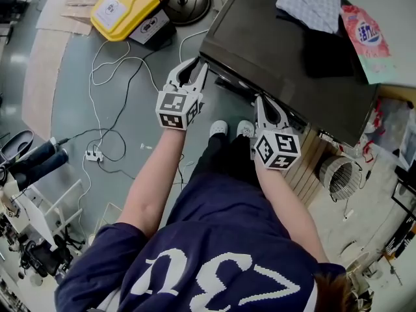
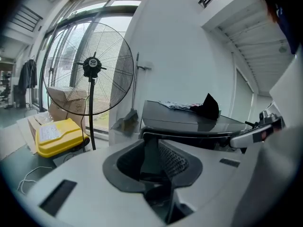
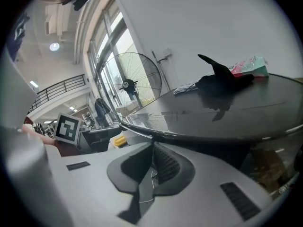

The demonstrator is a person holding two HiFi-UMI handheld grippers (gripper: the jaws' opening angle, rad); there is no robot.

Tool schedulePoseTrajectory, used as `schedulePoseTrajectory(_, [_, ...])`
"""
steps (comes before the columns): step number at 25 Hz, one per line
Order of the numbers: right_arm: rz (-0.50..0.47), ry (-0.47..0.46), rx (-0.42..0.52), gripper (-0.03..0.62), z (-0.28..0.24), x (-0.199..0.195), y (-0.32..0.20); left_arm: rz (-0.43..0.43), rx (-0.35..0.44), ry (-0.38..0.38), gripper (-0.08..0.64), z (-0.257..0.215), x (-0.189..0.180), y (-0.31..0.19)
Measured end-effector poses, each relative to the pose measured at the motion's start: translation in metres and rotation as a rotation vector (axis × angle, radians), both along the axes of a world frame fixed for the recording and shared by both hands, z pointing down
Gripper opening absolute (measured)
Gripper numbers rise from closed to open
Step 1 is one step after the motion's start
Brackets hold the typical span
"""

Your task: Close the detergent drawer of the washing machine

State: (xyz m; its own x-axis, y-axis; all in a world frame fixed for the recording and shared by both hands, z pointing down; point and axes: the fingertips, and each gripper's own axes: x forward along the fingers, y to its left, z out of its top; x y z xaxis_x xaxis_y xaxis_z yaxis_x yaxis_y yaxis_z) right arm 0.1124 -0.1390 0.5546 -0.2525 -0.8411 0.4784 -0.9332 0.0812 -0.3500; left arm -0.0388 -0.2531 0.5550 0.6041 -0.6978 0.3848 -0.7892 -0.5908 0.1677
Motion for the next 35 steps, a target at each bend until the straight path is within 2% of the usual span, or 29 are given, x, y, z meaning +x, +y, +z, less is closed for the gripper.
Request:
schedulePoseTrajectory(1, [0.011, -0.009, 0.001, 0.021, 0.0, 0.001, -0.001, 0.002, 0.001, 0.001, 0.104, 0.0, 0.003, -0.001])
schedulePoseTrajectory(2, [0.009, -0.014, 0.007, 0.021, -0.001, 0.0, -0.004, 0.002, 0.002, -0.005, 0.058, 0.0, 0.007, -0.003])
schedulePoseTrajectory(3, [-0.009, -0.011, 0.021, 0.017, -0.004, -0.005, -0.009, -0.002, 0.004, -0.016, 0.044, 0.0, 0.01, -0.005])
schedulePoseTrajectory(8, [-0.096, 0.037, 0.122, 0.017, -0.035, -0.029, -0.037, -0.032, 0.003, -0.003, 0.037, 0.001, 0.012, -0.004])
schedulePoseTrajectory(16, [-0.143, 0.095, 0.195, 0.017, -0.06, -0.019, -0.033, 0.014, 0.038, -0.038, 0.032, -0.011, 0.015, 0.0])
schedulePoseTrajectory(23, [-0.162, 0.159, 0.276, 0.017, -0.088, 0.0, -0.032, 0.045, 0.164, -0.039, 0.029, -0.064, 0.02, 0.011])
schedulePoseTrajectory(28, [-0.132, 0.027, 0.331, 0.017, -0.127, 0.016, -0.033, 0.004, 0.246, 0.024, 0.026, -0.118, 0.016, 0.012])
schedulePoseTrajectory(35, [-0.199, 0.111, 0.472, 0.015, -0.197, 0.025, -0.029, -0.043, 0.325, 0.057, 0.025, -0.189, 0.008, 0.024])
